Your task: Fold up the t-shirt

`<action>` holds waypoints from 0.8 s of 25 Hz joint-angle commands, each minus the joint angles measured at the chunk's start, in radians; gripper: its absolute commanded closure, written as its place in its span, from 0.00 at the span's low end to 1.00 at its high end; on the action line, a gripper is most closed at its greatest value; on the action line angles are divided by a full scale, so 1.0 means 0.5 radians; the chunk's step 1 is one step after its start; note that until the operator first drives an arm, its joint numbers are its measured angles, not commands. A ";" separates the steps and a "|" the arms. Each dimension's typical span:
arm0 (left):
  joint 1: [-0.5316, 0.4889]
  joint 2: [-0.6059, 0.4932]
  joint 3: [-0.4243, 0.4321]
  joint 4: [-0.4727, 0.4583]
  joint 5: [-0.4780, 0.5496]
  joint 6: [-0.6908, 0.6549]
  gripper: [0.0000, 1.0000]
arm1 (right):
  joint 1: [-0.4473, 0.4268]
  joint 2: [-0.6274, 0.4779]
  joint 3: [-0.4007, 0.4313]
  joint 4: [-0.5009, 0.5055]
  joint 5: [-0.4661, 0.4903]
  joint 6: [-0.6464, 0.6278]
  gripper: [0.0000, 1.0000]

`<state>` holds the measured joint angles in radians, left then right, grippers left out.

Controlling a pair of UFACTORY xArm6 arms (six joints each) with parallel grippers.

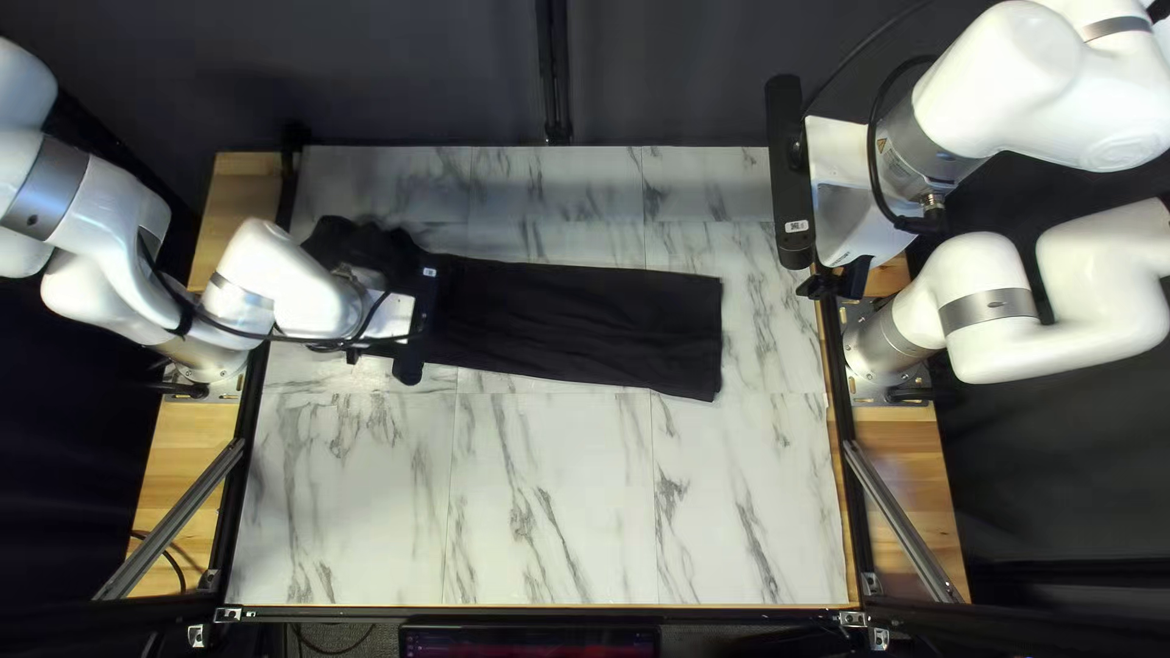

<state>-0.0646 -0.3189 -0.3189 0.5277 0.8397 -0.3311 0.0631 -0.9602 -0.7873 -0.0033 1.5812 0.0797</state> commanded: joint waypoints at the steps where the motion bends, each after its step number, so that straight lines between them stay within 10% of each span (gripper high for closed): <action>1: 0.123 0.035 0.041 0.024 -0.108 0.040 1.00 | 0.000 0.000 0.000 0.000 0.000 0.000 0.00; 10: 0.034 0.045 0.055 -0.071 -0.166 -0.010 0.95 | 0.000 0.000 0.000 0.000 0.000 0.000 0.00; 11: 0.021 0.030 0.056 -0.085 -0.153 -0.012 0.80 | 0.000 0.000 0.000 0.000 0.000 0.000 0.00; 13: -0.026 0.004 0.043 -0.117 -0.115 -0.024 0.03 | 0.000 0.000 0.000 0.000 0.000 0.000 0.00; 20: -0.089 -0.012 0.036 -0.136 -0.106 -0.059 0.00 | 0.000 0.000 0.000 0.000 0.000 0.000 0.00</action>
<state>-0.1070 -0.3220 -0.3053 0.4605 0.7904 -0.3579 0.0631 -0.9602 -0.7873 -0.0033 1.5812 0.0797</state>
